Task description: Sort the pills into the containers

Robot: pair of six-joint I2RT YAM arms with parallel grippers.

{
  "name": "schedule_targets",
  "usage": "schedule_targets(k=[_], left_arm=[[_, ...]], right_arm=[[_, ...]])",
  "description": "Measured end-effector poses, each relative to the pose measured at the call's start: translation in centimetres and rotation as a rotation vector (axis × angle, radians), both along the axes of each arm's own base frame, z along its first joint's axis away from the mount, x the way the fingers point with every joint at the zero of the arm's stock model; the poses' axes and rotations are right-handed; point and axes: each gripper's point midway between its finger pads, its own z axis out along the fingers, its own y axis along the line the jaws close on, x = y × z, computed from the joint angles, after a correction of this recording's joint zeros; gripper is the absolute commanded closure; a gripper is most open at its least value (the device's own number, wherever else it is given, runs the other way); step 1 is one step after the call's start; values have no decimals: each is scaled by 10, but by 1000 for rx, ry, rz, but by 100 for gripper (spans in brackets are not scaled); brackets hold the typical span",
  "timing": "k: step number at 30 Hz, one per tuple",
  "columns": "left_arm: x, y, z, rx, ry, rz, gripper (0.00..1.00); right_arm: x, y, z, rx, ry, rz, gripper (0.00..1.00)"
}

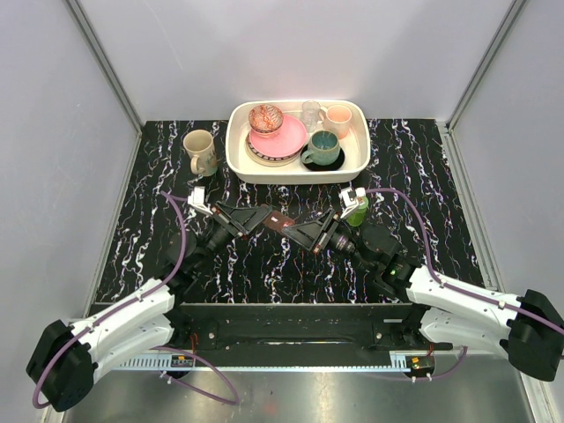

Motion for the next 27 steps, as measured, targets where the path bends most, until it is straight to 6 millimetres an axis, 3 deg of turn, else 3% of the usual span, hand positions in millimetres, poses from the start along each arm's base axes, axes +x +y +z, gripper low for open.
schedule_targets(k=[1,4,10,18,22,24,25,27], left_arm=[[0,0,0,0,1,0,100],[0,0,-1,-3,0,2,100],[-5,-4,-1,-3,3,-20,100],[-7,-4,-3,-8,8,-23,100],[-6,-4,-2,-13,9,-22,100],[-6,-4,-2,-14,9,-22,100],[-6,-4,-2,-15,8,-22,100],[-6,-5,-3,-15,9,-22,100]], right_arm=[[0,0,0,0,0,0,67],[0,0,0,0,1,0,52],[1,0,-2,-7,-1,-3,49],[2,0,-1,4,13,-3,88],[2,0,1,11,12,-3,90],[2,0,1,13,13,-3,79],[2,0,1,13,13,-3,55],[2,0,2,15,12,-3,42]])
